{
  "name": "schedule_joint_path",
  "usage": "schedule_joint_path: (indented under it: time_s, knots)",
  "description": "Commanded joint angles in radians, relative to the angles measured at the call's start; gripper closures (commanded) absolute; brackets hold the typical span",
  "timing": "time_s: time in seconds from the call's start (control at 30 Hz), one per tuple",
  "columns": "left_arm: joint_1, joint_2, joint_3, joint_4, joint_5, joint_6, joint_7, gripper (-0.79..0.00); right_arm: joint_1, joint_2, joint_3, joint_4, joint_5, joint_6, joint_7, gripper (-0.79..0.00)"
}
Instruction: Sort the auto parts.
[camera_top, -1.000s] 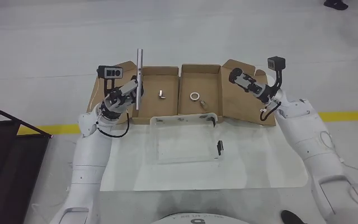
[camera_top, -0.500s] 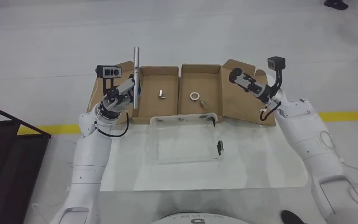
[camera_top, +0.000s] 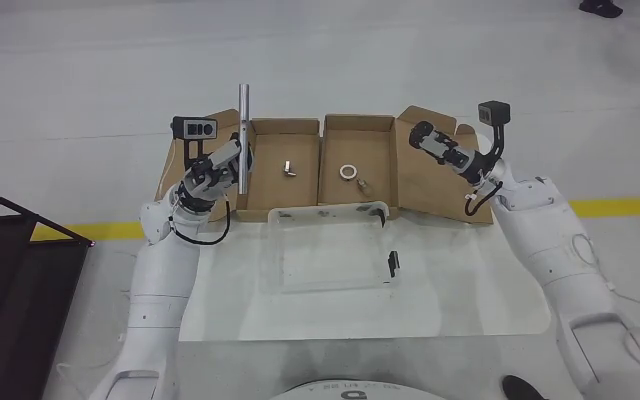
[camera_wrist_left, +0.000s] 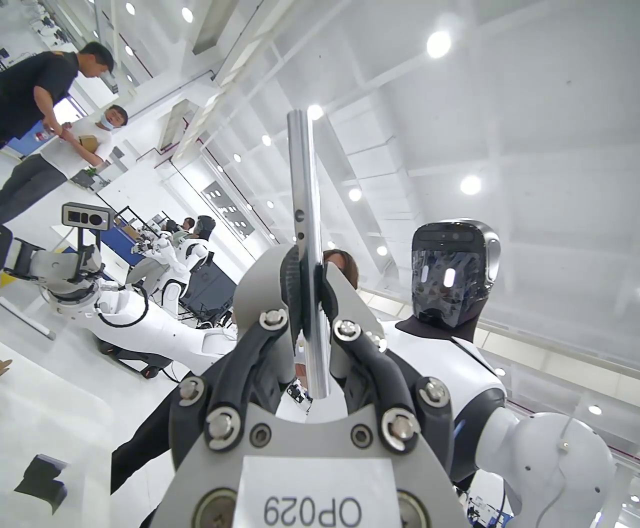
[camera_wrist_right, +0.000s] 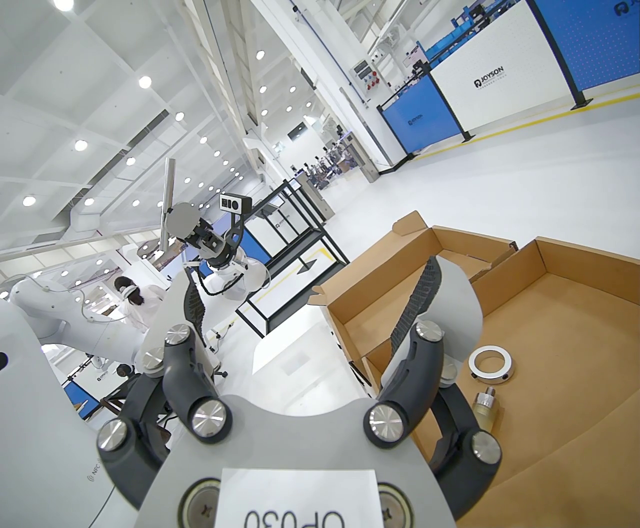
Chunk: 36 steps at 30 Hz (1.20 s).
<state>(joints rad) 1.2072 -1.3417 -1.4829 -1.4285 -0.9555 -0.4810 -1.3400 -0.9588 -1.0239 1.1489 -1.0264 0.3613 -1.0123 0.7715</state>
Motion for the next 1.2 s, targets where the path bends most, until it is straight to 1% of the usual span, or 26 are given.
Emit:
schedule_joint_path:
  time_s: [0.0,0.03,0.07,0.43,0.47,0.5,0.63,0.67,0.83,1.03,1.17]
  knots:
    - [0.000,0.000,0.000,0.000,0.002,0.000,0.000,-0.058,0.000,0.000,0.000,0.000,0.000,0.000,0.000,-0.751]
    - [0.000,0.000,0.000,0.000,0.002,0.000,0.000,-0.292,0.000,0.000,0.000,0.000,0.000,0.000,0.000,-0.751]
    - [0.000,0.000,0.000,0.000,0.002,0.000,0.000,-0.354,0.000,0.000,0.000,0.000,0.000,0.000,0.000,-0.748]
    - [0.000,0.000,0.000,0.000,0.002,0.000,0.000,-0.354,0.000,0.000,0.000,0.000,0.000,0.000,0.000,-0.748]
    - [0.002,0.000,0.001,-0.002,0.001,0.004,0.008,-0.052,0.000,0.000,0.000,0.000,0.000,0.000,0.000,-0.770]
    - [0.005,0.000,0.004,-0.012,0.005,0.010,0.023,0.000,0.000,0.000,0.000,0.000,0.000,0.000,0.000,-0.776]
    - [0.023,0.002,0.012,-0.052,0.045,0.009,0.058,0.000,0.000,0.000,0.000,0.000,0.000,0.000,0.000,-0.782]
    - [0.023,0.003,0.012,-0.057,0.063,0.002,0.062,0.000,0.000,0.000,0.000,0.000,0.000,0.000,0.000,-0.770]
    - [0.024,0.007,0.016,-0.065,0.134,-0.017,0.103,0.000,0.000,0.000,0.000,0.000,0.000,0.000,0.000,-0.754]
    - [0.019,0.012,0.026,-0.079,0.184,-0.018,0.119,0.000,0.000,0.000,0.000,0.000,0.000,0.000,0.000,-0.748]
    - [0.011,0.017,0.025,-0.089,0.243,-0.030,0.134,0.000,0.000,0.000,0.000,0.000,0.000,0.000,0.000,-0.760]
